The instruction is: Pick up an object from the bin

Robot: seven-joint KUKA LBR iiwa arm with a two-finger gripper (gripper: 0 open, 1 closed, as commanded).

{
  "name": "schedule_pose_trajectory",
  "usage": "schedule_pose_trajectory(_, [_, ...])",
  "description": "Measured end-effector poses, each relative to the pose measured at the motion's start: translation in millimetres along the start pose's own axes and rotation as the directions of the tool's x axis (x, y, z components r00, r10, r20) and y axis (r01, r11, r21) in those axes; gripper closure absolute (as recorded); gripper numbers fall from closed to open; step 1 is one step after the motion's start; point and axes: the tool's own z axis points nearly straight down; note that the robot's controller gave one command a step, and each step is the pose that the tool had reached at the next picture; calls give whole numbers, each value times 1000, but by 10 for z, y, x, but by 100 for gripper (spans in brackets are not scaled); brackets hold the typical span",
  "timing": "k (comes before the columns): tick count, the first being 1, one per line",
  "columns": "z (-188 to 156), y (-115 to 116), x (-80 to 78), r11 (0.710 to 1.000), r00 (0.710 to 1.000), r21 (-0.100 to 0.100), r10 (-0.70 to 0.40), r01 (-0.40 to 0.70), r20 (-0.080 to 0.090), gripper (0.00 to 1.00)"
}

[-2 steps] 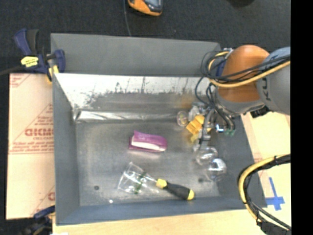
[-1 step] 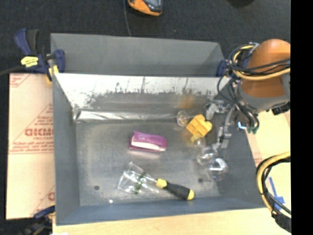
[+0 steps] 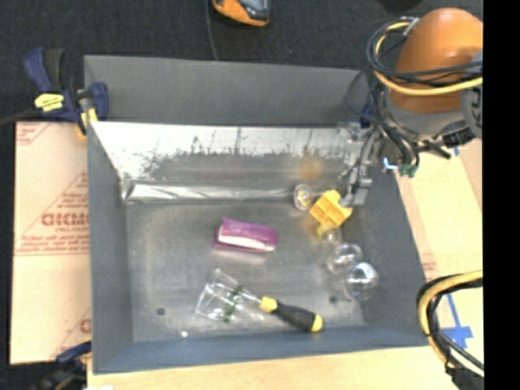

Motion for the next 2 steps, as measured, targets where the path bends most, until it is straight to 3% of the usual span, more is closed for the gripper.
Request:
schedule_pose_trajectory(1, [803,-252,132,1000,999,4,31,-31,-16,0])
schedule_pose_trajectory(2, [1291,-418,103,1000,1000,2,23,-23,8,0])
